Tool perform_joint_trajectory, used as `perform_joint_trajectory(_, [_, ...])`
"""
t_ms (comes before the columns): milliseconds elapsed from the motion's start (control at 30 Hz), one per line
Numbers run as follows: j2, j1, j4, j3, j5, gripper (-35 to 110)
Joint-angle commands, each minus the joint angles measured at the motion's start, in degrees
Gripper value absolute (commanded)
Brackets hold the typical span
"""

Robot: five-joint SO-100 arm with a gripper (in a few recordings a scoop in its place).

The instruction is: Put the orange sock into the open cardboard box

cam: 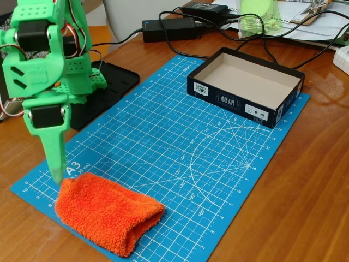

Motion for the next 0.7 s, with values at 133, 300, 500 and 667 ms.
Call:
perform_joint_trajectory(133, [1.2,5.5,0.7,-1.7,30.1,34])
perform_joint_trajectory(300, [0.4,3.7,-8.2,4.3,32.3,37])
perform_joint_trajectory(500, [-0.5,-5.2,-12.8,8.0,18.5,36])
perform_joint_trajectory(667, [-1.9,-9.5,-11.9,11.0,6.9,36])
